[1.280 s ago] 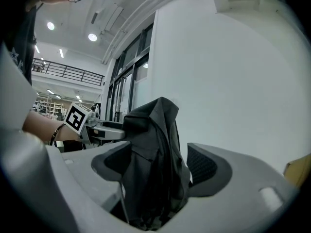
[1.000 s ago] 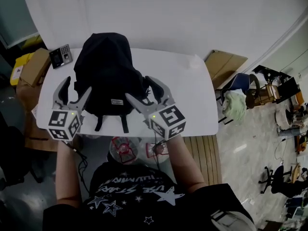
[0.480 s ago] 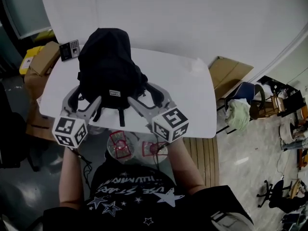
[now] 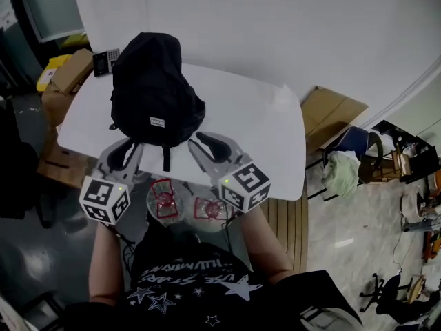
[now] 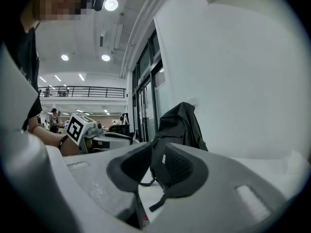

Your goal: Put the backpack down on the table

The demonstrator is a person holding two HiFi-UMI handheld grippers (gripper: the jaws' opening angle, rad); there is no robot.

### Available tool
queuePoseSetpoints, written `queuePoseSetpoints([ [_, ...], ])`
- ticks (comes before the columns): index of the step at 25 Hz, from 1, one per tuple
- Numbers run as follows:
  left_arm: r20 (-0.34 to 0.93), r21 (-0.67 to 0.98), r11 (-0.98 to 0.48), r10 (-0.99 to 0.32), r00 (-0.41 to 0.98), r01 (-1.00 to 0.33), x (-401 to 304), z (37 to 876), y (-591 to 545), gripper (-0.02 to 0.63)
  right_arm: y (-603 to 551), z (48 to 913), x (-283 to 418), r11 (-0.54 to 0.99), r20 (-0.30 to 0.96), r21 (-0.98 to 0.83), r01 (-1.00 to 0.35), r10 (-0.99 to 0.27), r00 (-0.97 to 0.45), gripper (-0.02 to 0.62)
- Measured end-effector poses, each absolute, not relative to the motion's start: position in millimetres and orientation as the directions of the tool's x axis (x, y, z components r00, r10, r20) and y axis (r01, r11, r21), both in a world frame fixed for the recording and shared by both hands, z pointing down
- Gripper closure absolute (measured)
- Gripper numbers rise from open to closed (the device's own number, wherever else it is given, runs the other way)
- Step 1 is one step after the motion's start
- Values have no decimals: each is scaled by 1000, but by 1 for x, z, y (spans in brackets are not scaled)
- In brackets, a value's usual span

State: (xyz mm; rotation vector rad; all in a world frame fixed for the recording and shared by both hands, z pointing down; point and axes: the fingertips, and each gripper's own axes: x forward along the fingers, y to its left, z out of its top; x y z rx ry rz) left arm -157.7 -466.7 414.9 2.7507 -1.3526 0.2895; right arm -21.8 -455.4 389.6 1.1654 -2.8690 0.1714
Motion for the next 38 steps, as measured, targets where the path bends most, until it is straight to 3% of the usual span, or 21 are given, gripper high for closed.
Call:
queuePoseSetpoints([
  [4, 224, -13, -605, -778, 587, -796, -156, 418, -446, 554, -446, 399, -23, 718, 94, -113, -687, -680, -727, 568],
  [18, 265, 16, -574, -787, 557, -819, -172, 447, -409, 554, -422, 422, -48, 749, 171, -103, -655, -635, -753, 594],
  [27, 202, 43, -560, -806, 556, -828, -187, 437, -369, 554, -383, 427, -88, 753, 211, -101, -650, -622, -754, 594],
  [29, 193, 39, -559, -809, 556, -828, -192, 432, -354, 595, -369, 423, -98, 760, 213, -94, -643, -616, -759, 595],
  [38, 196, 57, -581, -791, 580, -812, -200, 425, -273, 598, -292, 414, -117, 778, 225, -53, -626, -601, -767, 595],
])
